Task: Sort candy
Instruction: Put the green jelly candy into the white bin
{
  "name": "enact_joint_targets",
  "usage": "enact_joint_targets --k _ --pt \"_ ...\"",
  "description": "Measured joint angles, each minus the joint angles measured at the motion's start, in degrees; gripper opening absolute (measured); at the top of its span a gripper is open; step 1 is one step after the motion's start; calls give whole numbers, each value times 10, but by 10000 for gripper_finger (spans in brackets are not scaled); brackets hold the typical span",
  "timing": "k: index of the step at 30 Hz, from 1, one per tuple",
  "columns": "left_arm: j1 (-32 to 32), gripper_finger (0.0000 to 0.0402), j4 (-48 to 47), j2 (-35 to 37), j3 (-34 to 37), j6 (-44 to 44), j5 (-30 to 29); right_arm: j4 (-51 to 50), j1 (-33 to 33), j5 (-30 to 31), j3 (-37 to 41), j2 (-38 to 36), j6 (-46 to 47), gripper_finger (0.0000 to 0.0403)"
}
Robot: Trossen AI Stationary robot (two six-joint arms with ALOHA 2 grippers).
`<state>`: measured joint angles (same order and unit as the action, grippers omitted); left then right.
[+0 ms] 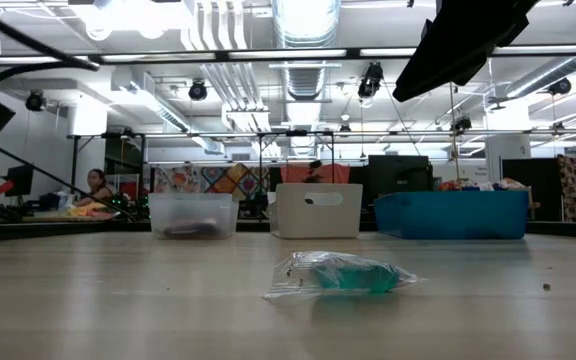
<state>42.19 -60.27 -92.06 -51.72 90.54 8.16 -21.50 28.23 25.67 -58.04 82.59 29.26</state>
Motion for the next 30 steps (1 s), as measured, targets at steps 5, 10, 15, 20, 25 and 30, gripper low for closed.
enact_joint_targets --k 5,10,15,20,25,30 --pt "7 213 -1 -30 1 5 0 1 0 0 2 0 -6 109" --pt "12 198 1 -55 0 2 2 1 0 0 2 0 -15 109" --pt "13 161 6 -57 -1 0 3 2 0 0 2 0 -15 109" --pt "13 106 1 -55 1 -6 -1 4 0 0 2 0 -14 109" --pt "13 49 1 -54 0 -9 -1 4 0 0 3 0 -16 109" --pt "13 10 -2 -54 -19 -26 -4 5 0 -1 3 0 -18 109"
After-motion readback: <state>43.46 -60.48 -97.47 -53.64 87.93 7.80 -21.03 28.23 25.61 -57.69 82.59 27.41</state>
